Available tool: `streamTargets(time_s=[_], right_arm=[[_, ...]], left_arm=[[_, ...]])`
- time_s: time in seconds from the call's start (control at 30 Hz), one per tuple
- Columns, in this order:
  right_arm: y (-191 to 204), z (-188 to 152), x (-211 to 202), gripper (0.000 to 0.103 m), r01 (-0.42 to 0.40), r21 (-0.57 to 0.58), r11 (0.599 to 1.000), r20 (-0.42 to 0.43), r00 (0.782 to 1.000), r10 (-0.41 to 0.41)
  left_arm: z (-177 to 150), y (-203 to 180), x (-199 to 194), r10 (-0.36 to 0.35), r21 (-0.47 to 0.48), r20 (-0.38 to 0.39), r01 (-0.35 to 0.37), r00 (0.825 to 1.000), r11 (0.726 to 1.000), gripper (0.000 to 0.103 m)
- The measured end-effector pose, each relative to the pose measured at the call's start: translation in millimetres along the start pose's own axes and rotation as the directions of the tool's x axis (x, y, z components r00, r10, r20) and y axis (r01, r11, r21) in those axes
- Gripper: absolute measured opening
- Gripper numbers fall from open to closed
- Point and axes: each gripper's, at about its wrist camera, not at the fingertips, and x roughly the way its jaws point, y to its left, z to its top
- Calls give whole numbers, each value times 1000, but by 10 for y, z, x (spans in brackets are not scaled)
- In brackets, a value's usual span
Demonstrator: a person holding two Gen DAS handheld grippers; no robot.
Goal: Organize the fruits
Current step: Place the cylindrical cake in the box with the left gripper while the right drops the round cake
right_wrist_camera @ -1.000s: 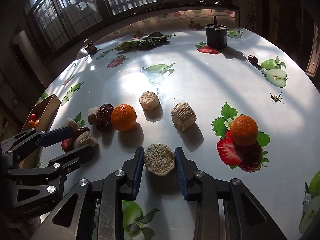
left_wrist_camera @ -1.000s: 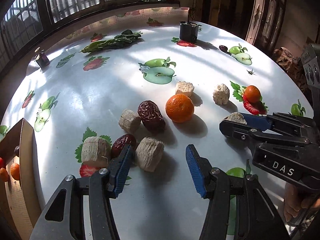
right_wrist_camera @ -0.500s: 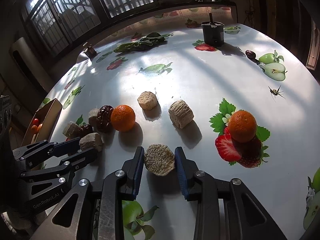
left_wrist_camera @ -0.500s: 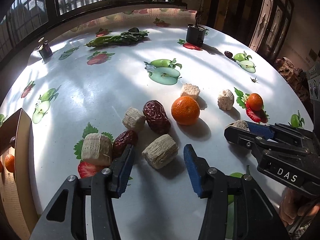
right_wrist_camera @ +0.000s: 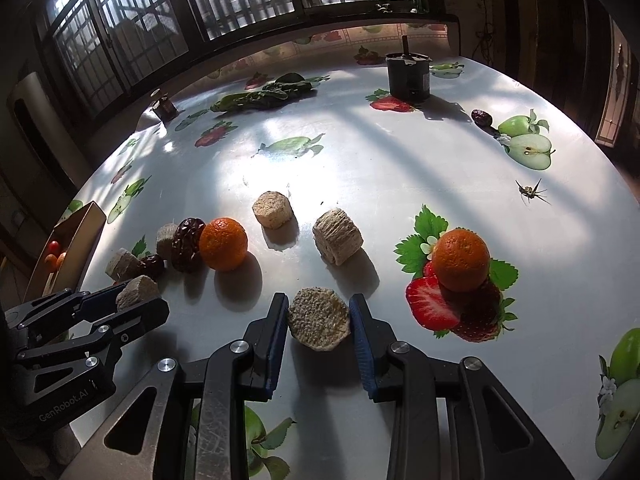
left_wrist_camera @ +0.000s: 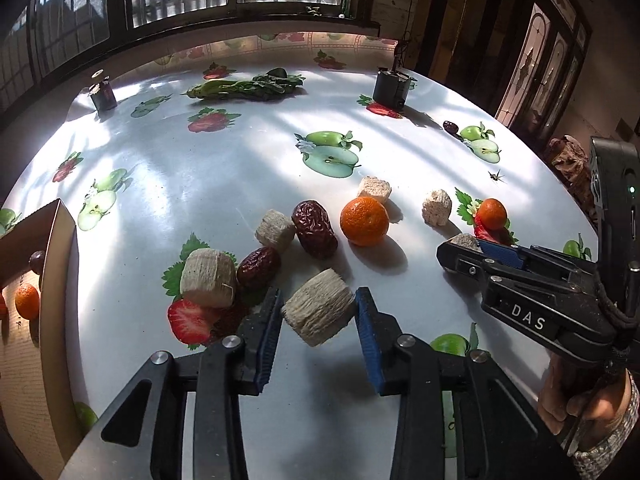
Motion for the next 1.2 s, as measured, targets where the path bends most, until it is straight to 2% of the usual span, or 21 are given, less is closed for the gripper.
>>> streamTargets(time_s=[0.13,0.3,0.4,0.5,0.63,0.73,0.87,0.97,1.1,1.2], right_arm=[[33,-10,3,33,24,-14,1000,12,1000,-24],[52,-40,-21,33,59,-13,998,19,998,-59],[91,-55,-83,33,69,2,998,-5,998,-69],[285,-40,-269,33,29,-17,999,6,1000,-29],[793,123,-491,33,-50,-79,996,37,998,53],[1285,270,-537,33,-129,-145,981,28,991,134],[2031,339,-473,34,-236,-248,939,-14,971,241],[2548,296,-313,34,-312,-311,898,-66,949,307],[3123,159,52,34,-366,-378,850,-166,930,327],[3385,45,347,34,-369,-404,837,-228,927,298]], left_arm=[[-108,148,-335,-12,-31,43,13,999,999,35],[-303,564,-705,-16,-113,76,24,997,993,36],[-429,871,-936,20,-145,99,-6,995,989,36],[-531,1185,-1131,77,-175,119,-56,990,983,36],[-616,1659,-1299,149,-252,124,-114,981,961,36],[-624,2009,-1404,187,-307,110,-145,976,941,36],[-611,2482,-1461,247,-365,72,-205,966,908,36],[-606,2836,-1371,261,-413,18,-230,965,881,36],[-625,3181,-1148,226,-473,-50,-223,973,853,36],[-644,3256,-1006,217,-478,-90,-233,972,847,36]])
